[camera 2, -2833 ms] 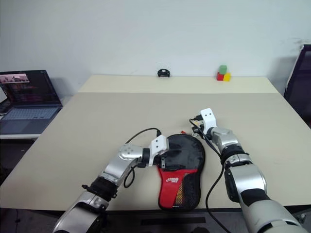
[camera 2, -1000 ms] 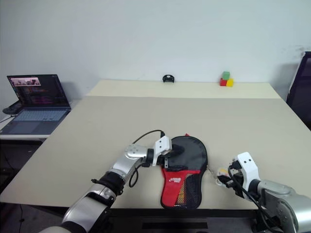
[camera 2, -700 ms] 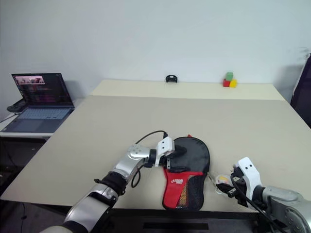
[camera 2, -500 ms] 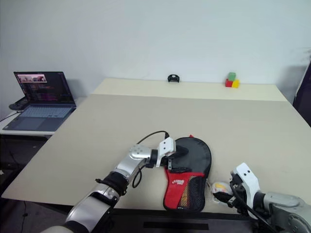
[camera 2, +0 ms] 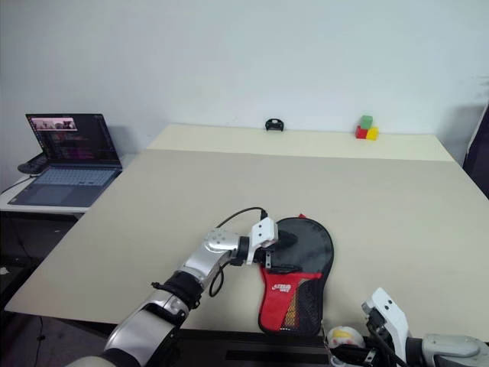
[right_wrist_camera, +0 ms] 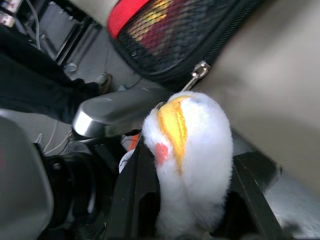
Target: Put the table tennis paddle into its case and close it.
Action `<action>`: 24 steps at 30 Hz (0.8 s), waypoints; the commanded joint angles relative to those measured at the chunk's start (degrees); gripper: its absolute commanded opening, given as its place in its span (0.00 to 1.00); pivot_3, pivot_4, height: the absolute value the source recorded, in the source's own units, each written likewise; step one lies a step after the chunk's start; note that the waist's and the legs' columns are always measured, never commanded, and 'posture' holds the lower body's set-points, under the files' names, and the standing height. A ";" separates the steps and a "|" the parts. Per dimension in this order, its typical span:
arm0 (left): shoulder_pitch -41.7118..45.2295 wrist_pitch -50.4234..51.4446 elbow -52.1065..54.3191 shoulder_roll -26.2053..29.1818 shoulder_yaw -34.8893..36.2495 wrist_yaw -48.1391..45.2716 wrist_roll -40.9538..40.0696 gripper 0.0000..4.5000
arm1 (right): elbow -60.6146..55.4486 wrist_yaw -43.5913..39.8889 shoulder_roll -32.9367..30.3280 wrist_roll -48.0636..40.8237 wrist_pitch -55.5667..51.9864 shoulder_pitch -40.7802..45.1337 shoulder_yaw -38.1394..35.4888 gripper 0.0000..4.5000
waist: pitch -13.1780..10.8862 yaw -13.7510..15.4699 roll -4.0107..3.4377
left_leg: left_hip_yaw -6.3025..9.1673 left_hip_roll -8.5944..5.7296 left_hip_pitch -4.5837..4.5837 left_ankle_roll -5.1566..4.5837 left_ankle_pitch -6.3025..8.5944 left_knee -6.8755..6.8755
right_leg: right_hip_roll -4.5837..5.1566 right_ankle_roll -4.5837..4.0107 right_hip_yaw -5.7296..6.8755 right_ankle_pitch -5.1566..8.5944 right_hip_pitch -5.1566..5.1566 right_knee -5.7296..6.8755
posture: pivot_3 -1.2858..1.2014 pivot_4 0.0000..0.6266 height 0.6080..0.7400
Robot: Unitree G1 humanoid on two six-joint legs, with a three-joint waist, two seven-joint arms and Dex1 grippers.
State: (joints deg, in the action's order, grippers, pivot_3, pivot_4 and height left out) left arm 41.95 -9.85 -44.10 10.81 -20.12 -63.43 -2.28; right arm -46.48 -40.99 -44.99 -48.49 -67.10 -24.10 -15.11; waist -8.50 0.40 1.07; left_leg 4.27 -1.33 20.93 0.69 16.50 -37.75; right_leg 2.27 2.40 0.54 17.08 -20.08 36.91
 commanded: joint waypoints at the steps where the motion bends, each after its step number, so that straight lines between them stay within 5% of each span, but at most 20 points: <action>1: -2.27 2.34 -5.98 0.65 -3.26 1.15 5.72 1.00 | -3.04 -0.55 0.17 -2.57 0.77 -1.97 3.60 0.15 | 0.01 0.06 0.01 | 0.01 0.00 0.00 0.01 0.01 0.00 | 0.00 0.01 0.02 0.01 -0.01 -0.01 | 0.52 0.24 1.00; 14: -2.09 2.15 -5.82 0.55 -3.13 1.19 6.05 1.00 | 0.30 2.81 0.81 -2.06 3.78 0.69 9.17 0.15 | -0.01 0.29 0.05 | 0.05 -0.02 -0.01 0.05 0.03 -0.01 | 0.03 0.06 0.04 0.04 -0.08 -0.04 | 0.52 0.24 1.00; 24: -1.91 1.79 -6.29 0.49 -2.96 1.78 6.15 1.00 | -2.60 2.35 -0.99 -1.49 7.44 -0.10 7.71 0.88 | -0.01 0.48 0.04 | 0.06 -0.01 -0.01 0.06 0.03 -0.01 | 0.04 0.07 0.03 0.04 -0.09 -0.05 | 0.52 0.24 1.00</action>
State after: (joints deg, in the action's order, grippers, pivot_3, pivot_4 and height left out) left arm 42.57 -9.85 -44.97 10.14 -20.12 -63.27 -1.77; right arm -46.01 -37.45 -45.00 -49.61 -61.75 -23.91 -6.13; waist -8.52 0.87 1.11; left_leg 4.33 -1.34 20.92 0.76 16.53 -37.76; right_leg 2.32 2.47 0.57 17.12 -20.17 36.86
